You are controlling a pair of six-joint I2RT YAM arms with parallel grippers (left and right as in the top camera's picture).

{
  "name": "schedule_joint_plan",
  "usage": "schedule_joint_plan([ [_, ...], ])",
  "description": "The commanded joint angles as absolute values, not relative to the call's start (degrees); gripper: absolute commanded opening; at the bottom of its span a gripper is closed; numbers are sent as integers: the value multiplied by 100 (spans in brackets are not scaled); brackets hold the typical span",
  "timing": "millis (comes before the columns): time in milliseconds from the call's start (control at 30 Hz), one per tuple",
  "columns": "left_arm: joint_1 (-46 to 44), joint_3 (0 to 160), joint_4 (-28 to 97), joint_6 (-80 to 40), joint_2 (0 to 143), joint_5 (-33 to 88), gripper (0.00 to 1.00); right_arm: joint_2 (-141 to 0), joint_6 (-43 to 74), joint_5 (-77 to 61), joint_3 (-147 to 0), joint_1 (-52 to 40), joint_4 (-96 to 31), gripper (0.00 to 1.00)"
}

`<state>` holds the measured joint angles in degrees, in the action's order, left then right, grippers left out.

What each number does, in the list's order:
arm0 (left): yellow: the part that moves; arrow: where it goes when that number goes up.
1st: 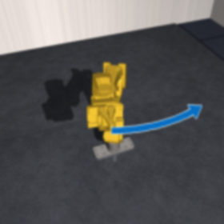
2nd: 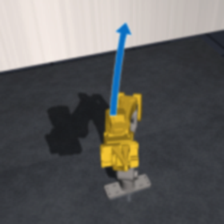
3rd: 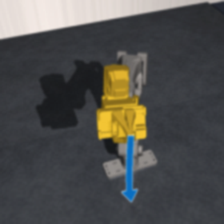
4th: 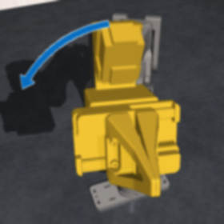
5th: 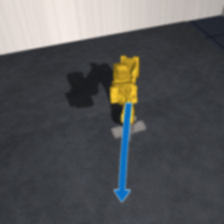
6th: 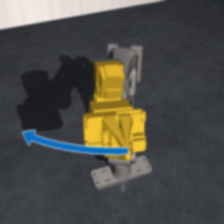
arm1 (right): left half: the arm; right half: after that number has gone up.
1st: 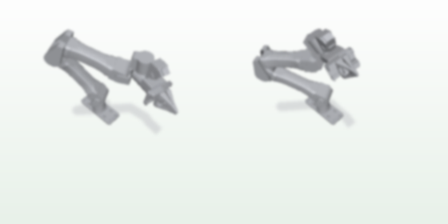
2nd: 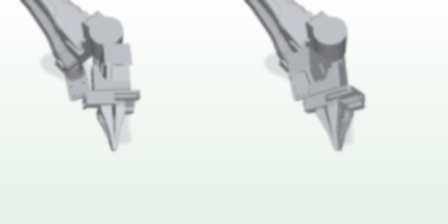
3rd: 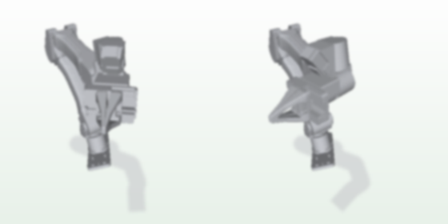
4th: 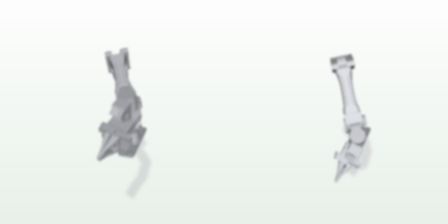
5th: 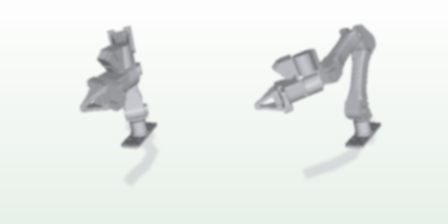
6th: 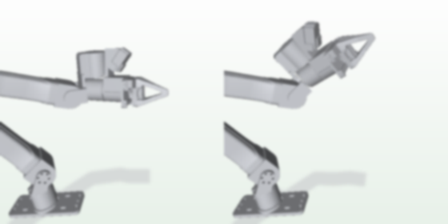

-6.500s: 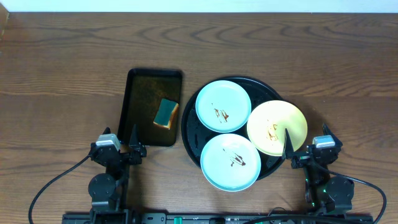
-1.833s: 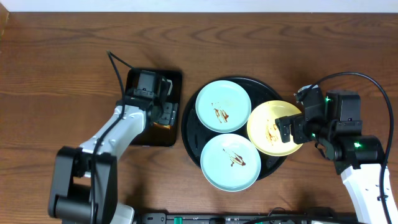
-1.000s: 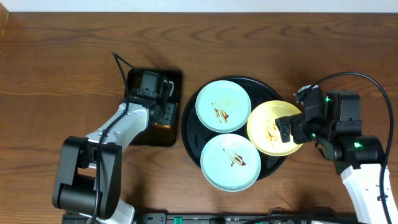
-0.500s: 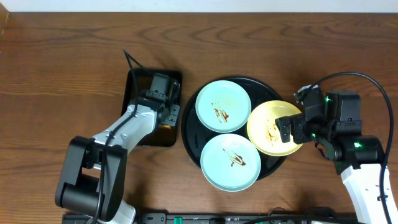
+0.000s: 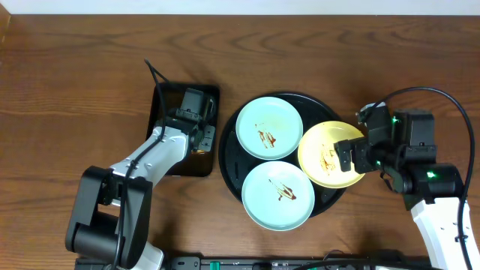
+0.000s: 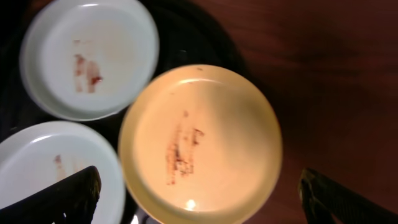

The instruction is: Clean dirty plates on tray and stack at the side

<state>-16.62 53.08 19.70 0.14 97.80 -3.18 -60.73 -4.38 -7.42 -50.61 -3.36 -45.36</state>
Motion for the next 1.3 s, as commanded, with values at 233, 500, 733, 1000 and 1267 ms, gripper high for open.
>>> schedule_joint_plan([
  [233,-1669,5402,2185,-259,8882,-412,8,-6438,169,250,-5175,62,-4442,92],
  [500,-1669,5402,2596,-530,8637,-364,8,-7443,163,-392,-5175,652,-4370,67],
  [733,-1669,5402,2639,-805,8637,-364,7,-8374,-97,-1190,-5175,720,-4104,53],
  [1000,-1669,5402,2676,-827,8637,-364,8,-9080,-93,-1190,-5175,720,-3852,40],
  [1267,-1669,5402,2679,-832,8637,-193,8,-9126,-93,-1188,-5175,720,-3837,17],
])
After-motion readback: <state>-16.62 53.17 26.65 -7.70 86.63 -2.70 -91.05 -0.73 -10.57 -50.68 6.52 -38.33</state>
